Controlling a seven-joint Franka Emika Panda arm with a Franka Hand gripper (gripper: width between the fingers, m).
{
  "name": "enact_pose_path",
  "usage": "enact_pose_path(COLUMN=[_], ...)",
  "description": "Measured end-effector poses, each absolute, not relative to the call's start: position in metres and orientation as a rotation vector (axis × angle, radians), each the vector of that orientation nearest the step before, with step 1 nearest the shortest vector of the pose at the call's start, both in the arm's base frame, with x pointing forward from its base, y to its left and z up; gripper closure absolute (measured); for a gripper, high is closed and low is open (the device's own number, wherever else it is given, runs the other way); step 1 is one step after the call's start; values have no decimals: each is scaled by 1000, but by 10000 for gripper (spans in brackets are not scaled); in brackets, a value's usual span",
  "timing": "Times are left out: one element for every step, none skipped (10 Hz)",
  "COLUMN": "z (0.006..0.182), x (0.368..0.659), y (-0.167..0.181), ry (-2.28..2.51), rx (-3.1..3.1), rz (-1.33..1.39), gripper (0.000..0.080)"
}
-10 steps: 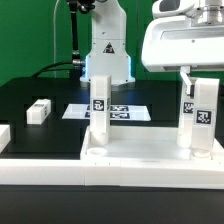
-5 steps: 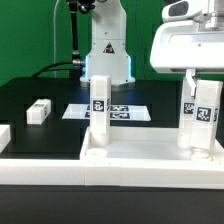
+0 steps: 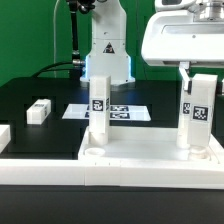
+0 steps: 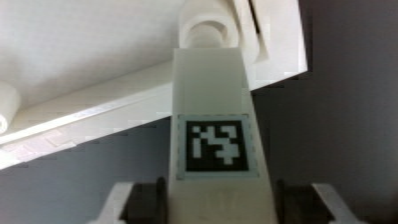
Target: Assemble desk
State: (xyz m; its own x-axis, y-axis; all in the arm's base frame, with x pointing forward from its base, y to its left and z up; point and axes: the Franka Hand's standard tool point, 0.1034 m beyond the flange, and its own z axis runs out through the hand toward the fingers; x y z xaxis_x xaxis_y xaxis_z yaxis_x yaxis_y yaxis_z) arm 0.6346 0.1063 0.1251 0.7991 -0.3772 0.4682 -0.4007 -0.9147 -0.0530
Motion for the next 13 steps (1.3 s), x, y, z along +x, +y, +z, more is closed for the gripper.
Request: enact_pose_path(z=[125, 125, 119, 114, 113, 113, 113, 113, 113, 113, 113, 113, 113], x=[636, 637, 634, 633, 634, 634, 635, 635, 635, 636, 636, 636, 636], y=[105, 103, 107, 111, 114, 117, 118, 117, 117, 117, 116, 116, 116], ry=[-635, -630, -626, -610, -596, -586, -580, -578, -577, -577, -577, -574, -572], rx=[2931, 2930, 2929, 2927, 2927, 2927, 2923, 2923, 2922, 2922, 2921, 2921, 2922], rz=[750, 751, 744, 745, 767, 784, 794, 797, 802, 809, 809, 809, 808], gripper=[506, 506, 506, 506, 506, 506, 506, 506, 506, 506, 506, 499, 499])
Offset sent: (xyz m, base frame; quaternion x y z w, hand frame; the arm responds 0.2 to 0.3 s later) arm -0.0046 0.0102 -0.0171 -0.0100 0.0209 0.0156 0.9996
